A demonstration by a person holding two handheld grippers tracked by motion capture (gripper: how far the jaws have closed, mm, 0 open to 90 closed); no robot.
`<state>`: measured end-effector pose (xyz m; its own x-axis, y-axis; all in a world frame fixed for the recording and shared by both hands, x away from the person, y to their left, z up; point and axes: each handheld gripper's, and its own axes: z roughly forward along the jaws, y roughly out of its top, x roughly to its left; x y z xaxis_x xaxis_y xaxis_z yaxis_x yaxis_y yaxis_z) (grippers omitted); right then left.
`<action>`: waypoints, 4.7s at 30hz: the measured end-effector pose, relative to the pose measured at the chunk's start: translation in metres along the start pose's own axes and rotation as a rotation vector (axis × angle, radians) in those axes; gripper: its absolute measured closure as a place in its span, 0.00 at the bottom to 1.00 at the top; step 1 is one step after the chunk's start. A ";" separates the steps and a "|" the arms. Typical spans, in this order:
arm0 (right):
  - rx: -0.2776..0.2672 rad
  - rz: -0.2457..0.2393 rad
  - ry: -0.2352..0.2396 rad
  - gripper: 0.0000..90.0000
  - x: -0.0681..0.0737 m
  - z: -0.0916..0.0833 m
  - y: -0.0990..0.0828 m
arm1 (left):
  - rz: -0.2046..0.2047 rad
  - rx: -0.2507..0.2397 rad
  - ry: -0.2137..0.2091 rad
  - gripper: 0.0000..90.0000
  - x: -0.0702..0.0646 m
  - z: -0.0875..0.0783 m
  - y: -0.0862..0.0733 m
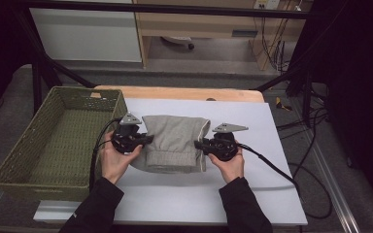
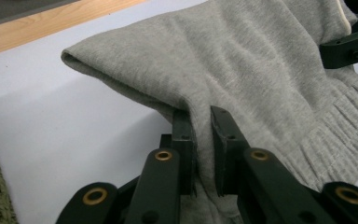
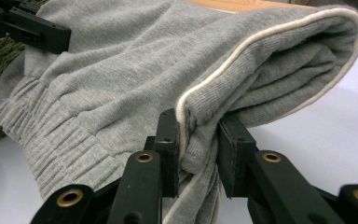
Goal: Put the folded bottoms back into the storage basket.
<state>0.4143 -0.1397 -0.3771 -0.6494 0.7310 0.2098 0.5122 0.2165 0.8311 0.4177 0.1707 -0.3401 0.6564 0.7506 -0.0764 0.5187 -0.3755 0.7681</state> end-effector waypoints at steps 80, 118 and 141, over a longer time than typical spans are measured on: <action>-0.149 -0.051 0.075 0.81 0.060 0.000 0.052 | 0.021 -0.056 0.048 0.90 0.023 -0.092 0.022; -0.182 -0.093 0.113 0.81 0.101 0.021 0.076 | -0.004 -0.074 0.086 0.90 0.051 -0.138 0.014; -0.192 -0.106 0.140 0.81 0.132 0.041 0.095 | -0.031 -0.084 0.125 0.90 0.074 -0.169 0.005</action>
<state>0.4004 0.0037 -0.2913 -0.7724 0.6107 0.1743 0.3297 0.1511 0.9319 0.3767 0.3163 -0.2344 0.5643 0.8252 -0.0251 0.4864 -0.3077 0.8177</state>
